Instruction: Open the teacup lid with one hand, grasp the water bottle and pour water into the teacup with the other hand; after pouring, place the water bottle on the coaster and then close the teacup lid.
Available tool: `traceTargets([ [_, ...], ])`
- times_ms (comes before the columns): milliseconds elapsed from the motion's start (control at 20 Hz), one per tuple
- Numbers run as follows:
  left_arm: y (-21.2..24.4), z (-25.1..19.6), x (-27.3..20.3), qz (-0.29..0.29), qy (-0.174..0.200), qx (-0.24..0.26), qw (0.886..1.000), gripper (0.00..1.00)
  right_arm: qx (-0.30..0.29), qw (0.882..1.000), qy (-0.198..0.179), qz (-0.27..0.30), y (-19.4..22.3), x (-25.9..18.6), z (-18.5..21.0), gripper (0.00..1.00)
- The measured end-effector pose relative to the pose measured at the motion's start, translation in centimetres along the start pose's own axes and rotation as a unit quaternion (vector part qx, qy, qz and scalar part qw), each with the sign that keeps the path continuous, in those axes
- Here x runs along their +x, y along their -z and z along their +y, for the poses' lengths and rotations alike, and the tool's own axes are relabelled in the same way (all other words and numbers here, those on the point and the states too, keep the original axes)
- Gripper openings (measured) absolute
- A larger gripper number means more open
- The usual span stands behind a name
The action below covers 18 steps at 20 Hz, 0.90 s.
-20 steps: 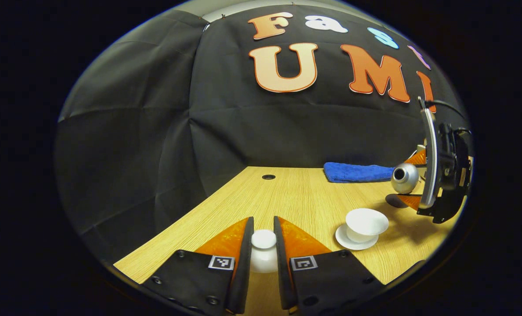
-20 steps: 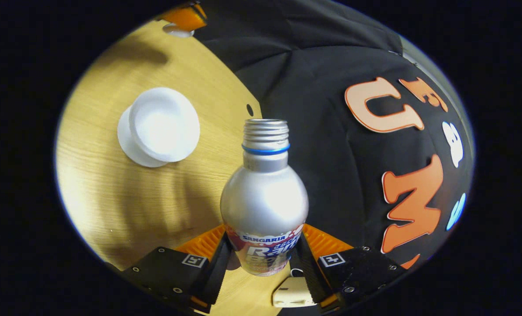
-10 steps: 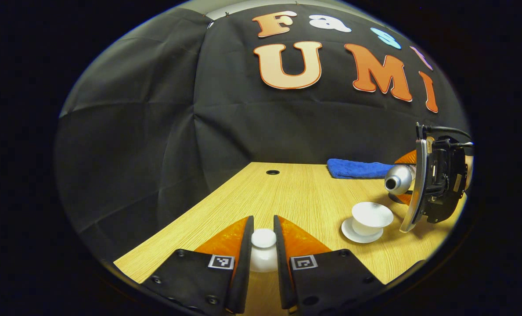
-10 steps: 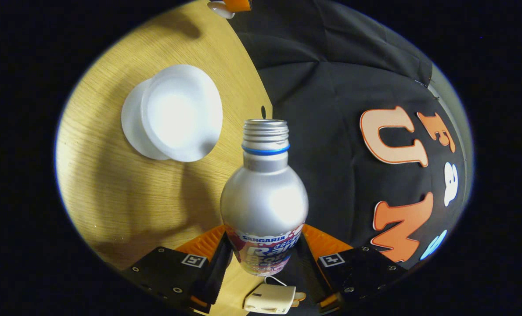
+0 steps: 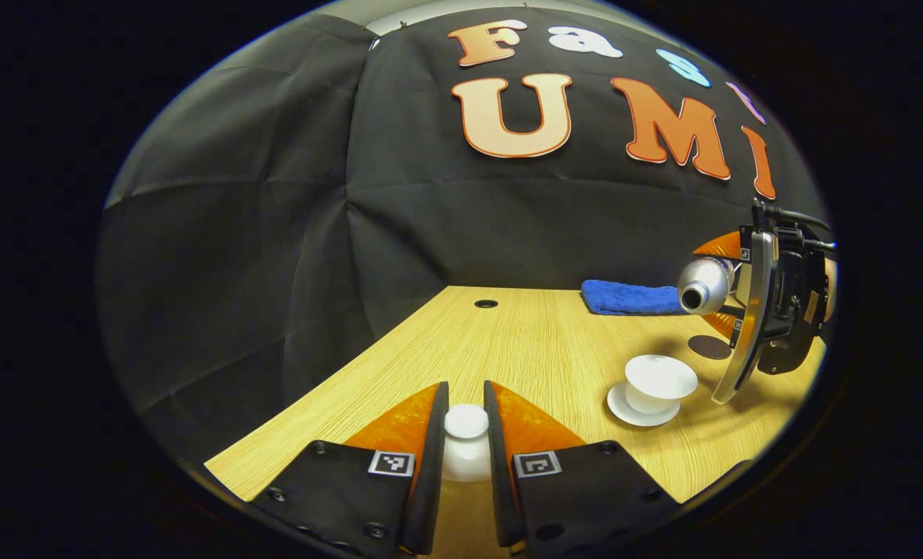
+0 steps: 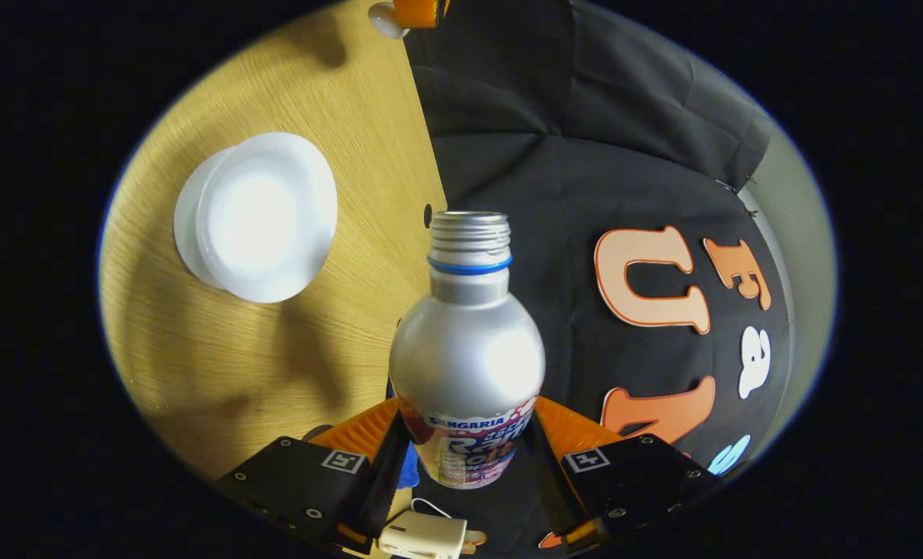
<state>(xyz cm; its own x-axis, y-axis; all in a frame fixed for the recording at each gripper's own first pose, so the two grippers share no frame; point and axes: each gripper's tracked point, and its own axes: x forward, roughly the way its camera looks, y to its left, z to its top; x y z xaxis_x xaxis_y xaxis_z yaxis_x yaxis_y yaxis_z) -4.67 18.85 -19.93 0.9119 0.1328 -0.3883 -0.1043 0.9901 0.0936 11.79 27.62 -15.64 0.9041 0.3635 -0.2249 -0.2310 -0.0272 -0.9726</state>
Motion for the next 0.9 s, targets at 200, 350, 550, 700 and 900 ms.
traceTargets([
  [200, -0.4, 0.2, -0.2, -0.003, -0.003, 0.003, 1.0, 0.33, -0.037, 0.999, 0.027, 0.0, 0.2, 0.1, -0.9, 0.78],
  [350, -0.6, 0.1, -0.3, -0.007, -0.003, 0.005, 1.0, 0.33, -0.053, 0.998, 0.043, -0.002, 0.2, -0.1, -1.4, 0.78],
  [550, -0.6, -0.1, -0.4, -0.006, -0.002, 0.005, 1.0, 0.33, -0.072, 0.996, 0.049, -0.002, 0.5, 0.0, -1.8, 0.78],
  [700, -0.5, -0.2, -0.1, -0.003, -0.002, 0.001, 1.0, 0.33, -0.086, 0.995, 0.057, -0.002, 0.8, 0.1, -2.3, 0.78],
  [900, -0.8, -0.5, 0.0, -0.006, -0.002, 0.004, 1.0, 0.33, -0.099, 0.993, 0.067, 0.002, 1.4, 0.3, -3.2, 0.78],
])
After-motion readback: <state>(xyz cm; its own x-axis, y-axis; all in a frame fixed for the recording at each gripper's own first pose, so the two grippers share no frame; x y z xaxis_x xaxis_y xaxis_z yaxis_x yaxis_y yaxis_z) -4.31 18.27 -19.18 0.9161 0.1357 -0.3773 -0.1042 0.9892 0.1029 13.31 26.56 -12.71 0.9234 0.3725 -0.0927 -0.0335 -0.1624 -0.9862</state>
